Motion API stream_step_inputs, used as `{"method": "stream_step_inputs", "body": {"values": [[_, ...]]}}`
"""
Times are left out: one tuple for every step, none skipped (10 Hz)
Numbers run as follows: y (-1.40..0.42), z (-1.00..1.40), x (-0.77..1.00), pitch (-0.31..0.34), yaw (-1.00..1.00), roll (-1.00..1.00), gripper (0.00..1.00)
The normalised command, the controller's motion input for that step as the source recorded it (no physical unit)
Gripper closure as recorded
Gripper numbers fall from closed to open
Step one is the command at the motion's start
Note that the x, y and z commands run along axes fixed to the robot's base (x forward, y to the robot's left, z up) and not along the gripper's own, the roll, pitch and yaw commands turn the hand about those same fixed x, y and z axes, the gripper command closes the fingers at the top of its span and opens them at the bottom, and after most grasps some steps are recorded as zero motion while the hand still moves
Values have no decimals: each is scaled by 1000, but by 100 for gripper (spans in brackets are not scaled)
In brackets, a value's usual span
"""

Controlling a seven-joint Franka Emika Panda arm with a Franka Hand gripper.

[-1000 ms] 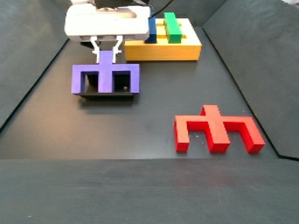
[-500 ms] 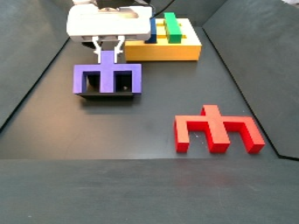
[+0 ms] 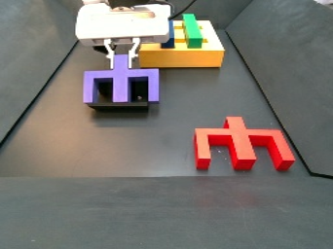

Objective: Pick up the purple object. Move up. Place the purple object on the fixture. Regrasp the purple object. Move to above the board. Insert the purple object.
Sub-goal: Regrasp the purple object, then move to above the board.

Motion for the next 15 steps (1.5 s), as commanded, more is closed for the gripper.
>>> {"method": "stream_step_inputs", "body": {"values": [[0,0,0,0,0,0,100],[0,1400,0,0,0,0,100],[-33,1400,-3,-33,41,-79,100],[-32,1400,-30,-41,33,-110,100],[-20,1400,-22,-35,6,-59,100],[-35,1400,-16,-13,-6,-40,100],[-43,1400,-15,-7,-16,-10,100],[-39,1400,-12,4,-18,0,100],[-24,647,0,32,-20,-19,100],[-10,373,13,45,-15,-9,100],[-1400,276,-924,76,39,-1000,100],[-1400,293,-945,70,43,-1000,100],[-1400,294,-1006,54,51,-1000,100],[-1400,273,-1019,53,56,-1000,100],[-1400,276,-990,45,62,-1000,100]]}}
